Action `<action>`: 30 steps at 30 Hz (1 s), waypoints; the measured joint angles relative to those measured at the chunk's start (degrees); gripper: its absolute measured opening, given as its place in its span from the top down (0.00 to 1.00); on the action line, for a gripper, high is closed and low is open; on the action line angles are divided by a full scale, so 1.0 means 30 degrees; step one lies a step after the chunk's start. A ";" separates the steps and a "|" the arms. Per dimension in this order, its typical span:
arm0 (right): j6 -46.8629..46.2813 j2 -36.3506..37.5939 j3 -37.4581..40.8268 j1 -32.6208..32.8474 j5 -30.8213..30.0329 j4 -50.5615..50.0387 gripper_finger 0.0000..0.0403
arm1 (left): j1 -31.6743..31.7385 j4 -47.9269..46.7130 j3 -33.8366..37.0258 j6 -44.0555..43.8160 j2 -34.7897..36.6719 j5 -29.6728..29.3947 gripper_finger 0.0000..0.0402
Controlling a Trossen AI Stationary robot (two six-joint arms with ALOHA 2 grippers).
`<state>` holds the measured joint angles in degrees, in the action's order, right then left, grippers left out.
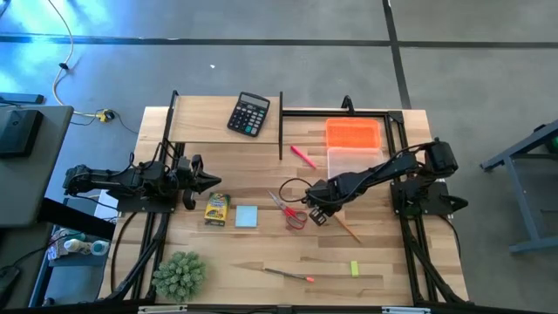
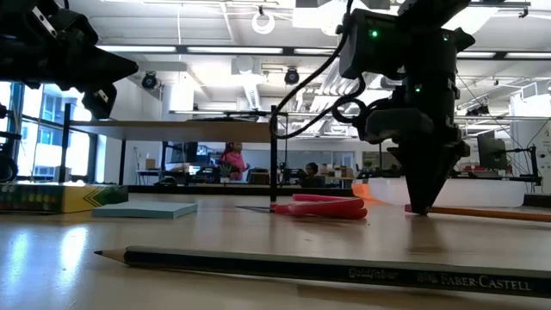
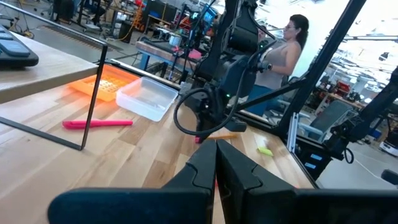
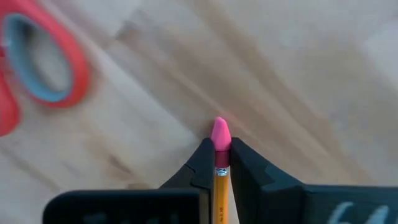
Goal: Pack school essentials
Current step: Put the orange pencil into the orange supply box
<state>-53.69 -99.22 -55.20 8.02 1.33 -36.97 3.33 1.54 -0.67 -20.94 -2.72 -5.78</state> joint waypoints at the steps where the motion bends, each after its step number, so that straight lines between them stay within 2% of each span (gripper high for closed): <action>1: 0.0000 0.0003 0.0000 0.0048 0.0162 0.0242 0.96 | 0.0000 0.0000 -0.0007 -0.0009 0.0000 0.0001 1.00; 16: -0.0942 0.0430 -0.0036 0.1379 0.0013 0.5160 0.96 | 0.0000 0.0007 -0.0005 0.0008 0.0000 0.0037 1.00; 24: -0.0848 0.2828 -0.0058 0.1328 -0.3241 0.5813 0.96 | 0.0000 0.0012 -0.0003 0.0013 0.0007 0.0042 1.00; 30: 0.0542 0.5148 -0.0073 0.0898 -0.5708 0.5519 0.96 | 0.0000 0.0013 0.0000 0.0013 0.0007 0.0258 1.00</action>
<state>-52.06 -83.78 -55.42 10.71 -15.79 -20.41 3.33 1.58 -0.67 -20.91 -2.70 -5.01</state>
